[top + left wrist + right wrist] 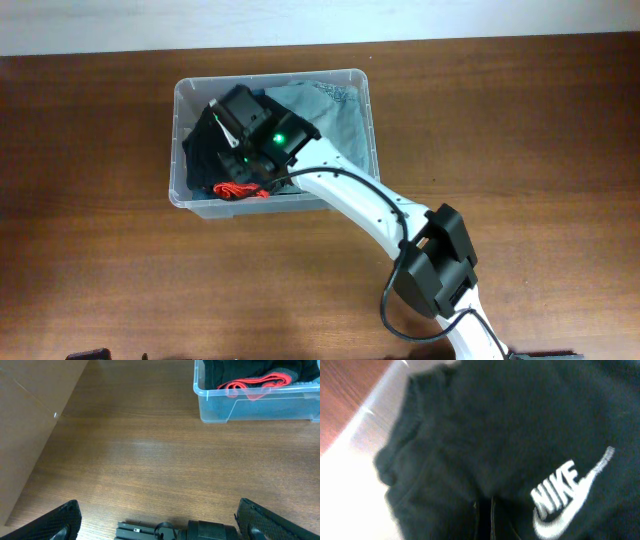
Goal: Pack container
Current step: 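Press the Nike garment down inside the container with the right gripper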
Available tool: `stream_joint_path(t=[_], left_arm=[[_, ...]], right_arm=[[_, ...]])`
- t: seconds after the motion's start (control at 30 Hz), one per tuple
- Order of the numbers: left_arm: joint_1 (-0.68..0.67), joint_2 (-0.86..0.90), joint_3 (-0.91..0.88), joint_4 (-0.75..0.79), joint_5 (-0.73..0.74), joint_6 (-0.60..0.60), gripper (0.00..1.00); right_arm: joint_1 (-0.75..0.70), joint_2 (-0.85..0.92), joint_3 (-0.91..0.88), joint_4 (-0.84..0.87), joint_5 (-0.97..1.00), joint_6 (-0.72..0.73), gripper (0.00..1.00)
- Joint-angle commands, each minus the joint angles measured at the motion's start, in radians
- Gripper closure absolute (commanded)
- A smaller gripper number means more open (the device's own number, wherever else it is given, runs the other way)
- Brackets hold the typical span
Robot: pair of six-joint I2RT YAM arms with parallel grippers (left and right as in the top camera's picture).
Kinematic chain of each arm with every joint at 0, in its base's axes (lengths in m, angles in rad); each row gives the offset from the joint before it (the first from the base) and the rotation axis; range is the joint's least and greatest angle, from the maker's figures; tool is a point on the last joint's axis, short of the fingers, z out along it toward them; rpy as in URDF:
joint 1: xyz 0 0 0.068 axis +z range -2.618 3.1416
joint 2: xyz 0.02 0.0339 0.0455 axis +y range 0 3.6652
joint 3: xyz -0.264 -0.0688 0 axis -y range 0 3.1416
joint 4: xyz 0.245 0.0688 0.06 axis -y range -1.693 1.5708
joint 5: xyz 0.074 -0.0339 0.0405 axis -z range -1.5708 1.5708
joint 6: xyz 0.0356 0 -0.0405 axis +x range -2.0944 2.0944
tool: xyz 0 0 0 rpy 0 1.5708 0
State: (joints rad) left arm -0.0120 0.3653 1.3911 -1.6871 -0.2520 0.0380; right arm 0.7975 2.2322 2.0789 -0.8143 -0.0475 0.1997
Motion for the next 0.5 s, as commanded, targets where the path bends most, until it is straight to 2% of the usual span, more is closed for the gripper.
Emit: stream_joint_path(t=[0.0, 0.2, 0.47], left_arm=[[-0.005, -0.002, -0.001, 0.000, -0.010, 0.001, 0.01], [-0.005, -0.002, -0.001, 0.000, -0.010, 0.001, 0.01], [-0.005, -0.002, -0.001, 0.000, -0.010, 0.001, 0.01]], right_arm=[[0.002, 0.015, -0.109, 0.067, -0.013, 0.022, 0.96], [0.001, 0.013, -0.199, 0.161, -0.013, 0.022, 0.96], [0.001, -0.042, -0.022, 0.168, 0.005, -0.020, 0.96]])
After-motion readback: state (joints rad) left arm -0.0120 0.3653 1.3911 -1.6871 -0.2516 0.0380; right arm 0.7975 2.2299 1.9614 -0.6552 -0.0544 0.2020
